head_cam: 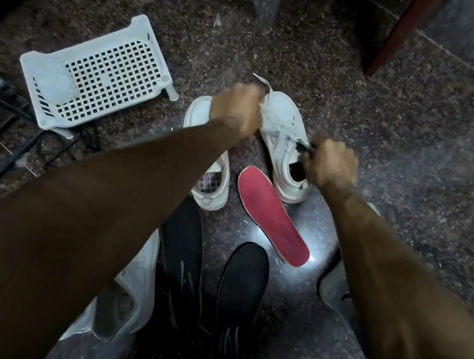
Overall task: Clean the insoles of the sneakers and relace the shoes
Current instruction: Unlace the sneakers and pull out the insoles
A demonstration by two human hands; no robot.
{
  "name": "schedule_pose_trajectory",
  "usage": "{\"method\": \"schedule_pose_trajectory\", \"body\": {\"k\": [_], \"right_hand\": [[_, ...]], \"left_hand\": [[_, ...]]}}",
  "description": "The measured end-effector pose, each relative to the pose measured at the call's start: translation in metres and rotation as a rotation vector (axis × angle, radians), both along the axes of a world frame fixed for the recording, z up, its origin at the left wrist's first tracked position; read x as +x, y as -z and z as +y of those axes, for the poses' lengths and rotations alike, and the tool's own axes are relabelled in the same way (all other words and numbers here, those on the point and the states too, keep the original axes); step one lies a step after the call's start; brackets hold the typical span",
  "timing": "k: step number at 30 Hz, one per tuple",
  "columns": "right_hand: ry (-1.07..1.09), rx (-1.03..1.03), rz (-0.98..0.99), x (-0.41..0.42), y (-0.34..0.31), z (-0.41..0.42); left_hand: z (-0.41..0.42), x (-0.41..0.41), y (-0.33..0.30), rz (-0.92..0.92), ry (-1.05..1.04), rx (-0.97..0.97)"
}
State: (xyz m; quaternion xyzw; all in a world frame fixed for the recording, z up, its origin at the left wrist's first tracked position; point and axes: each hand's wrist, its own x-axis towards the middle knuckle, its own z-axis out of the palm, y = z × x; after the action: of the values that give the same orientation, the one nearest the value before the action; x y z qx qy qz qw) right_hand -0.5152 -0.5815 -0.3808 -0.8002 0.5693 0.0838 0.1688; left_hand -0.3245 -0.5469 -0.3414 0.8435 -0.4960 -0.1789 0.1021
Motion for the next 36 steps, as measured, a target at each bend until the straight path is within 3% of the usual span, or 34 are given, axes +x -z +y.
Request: {"method": "schedule_pose_trajectory", "body": {"k": [2,4,8,13,16,24,31,36], "right_hand": [[0.027,0.018,0.012,-0.01,-0.004,-0.002],[0.053,0.044,-0.01,-0.018,-0.01,-0.004],[0.077,0.067,-0.033,-0.015,-0.022,-0.003],[-0.002,0.149,0.08,-0.012,-0.025,0.006],[-0.048,0.111,0.098,-0.016,-0.023,0.013],[-0.094,0.014,0.0,-0.008,-0.014,0.015],[-0.101,0.105,-0.033,-0.013,-0.015,0.0],[-0.09,0.15,-0.072,-0.023,-0.011,-0.005]], "left_hand": [[-0.001,0.021,-0.005,0.24,-0.335,-0.093],[0.0,0.04,-0.001,0.488,-0.501,-0.167],[0.013,0.026,0.003,0.698,-0.323,-0.179],[0.036,-0.02,0.021,0.4,-0.015,-0.014],[0.043,-0.048,0.028,0.365,0.077,0.115],[0.032,-0.071,0.032,0.298,0.12,0.098],[0.021,-0.09,0.022,-0.052,0.316,0.152],[0.029,-0.085,0.025,-0.012,0.211,0.179]]}}
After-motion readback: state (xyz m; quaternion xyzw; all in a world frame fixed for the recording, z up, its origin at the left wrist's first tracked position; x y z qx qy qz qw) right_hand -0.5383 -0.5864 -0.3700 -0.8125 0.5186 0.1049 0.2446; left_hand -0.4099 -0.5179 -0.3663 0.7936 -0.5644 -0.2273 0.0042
